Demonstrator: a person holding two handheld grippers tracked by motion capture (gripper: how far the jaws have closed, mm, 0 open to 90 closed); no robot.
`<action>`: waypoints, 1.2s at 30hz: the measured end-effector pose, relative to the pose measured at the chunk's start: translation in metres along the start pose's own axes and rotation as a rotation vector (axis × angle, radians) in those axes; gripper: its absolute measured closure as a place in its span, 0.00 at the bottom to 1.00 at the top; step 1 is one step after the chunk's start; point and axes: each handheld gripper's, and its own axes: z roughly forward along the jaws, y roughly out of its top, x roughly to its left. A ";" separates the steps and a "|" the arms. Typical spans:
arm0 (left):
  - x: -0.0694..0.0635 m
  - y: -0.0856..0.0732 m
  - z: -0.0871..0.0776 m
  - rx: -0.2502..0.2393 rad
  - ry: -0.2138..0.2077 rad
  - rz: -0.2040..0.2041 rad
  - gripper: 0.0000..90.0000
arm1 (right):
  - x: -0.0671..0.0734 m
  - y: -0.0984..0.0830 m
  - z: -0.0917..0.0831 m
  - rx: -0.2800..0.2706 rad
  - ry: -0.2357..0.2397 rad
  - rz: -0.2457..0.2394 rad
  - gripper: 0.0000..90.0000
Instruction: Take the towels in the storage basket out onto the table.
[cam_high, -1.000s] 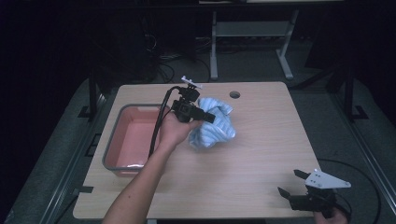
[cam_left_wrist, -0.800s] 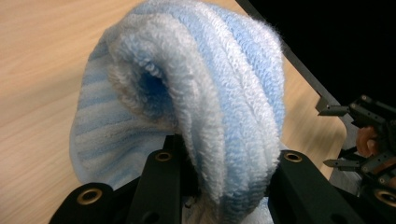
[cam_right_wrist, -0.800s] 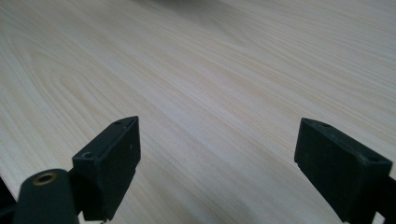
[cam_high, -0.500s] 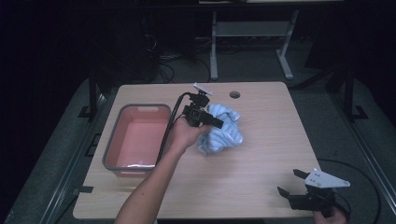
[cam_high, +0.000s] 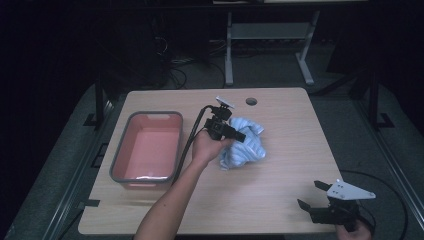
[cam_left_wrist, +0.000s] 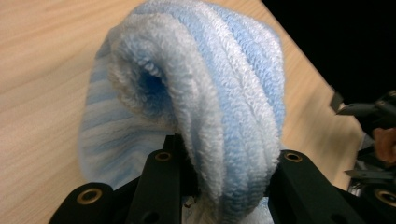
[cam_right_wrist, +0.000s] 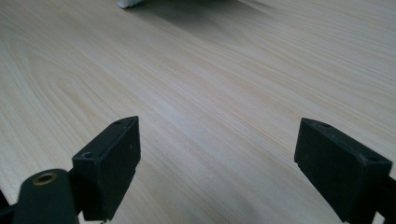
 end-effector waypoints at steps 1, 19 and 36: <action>0.000 -0.001 0.003 -0.008 0.000 -0.011 0.79 | 0.000 0.000 0.000 0.000 0.000 -0.004 0.15; 0.000 -0.016 0.042 0.027 0.066 0.015 0.76 | 0.004 0.004 0.004 0.007 0.011 -0.013 0.15; -0.001 -0.025 0.048 0.011 0.080 0.013 0.63 | 0.008 0.006 0.004 0.010 0.007 -0.020 0.15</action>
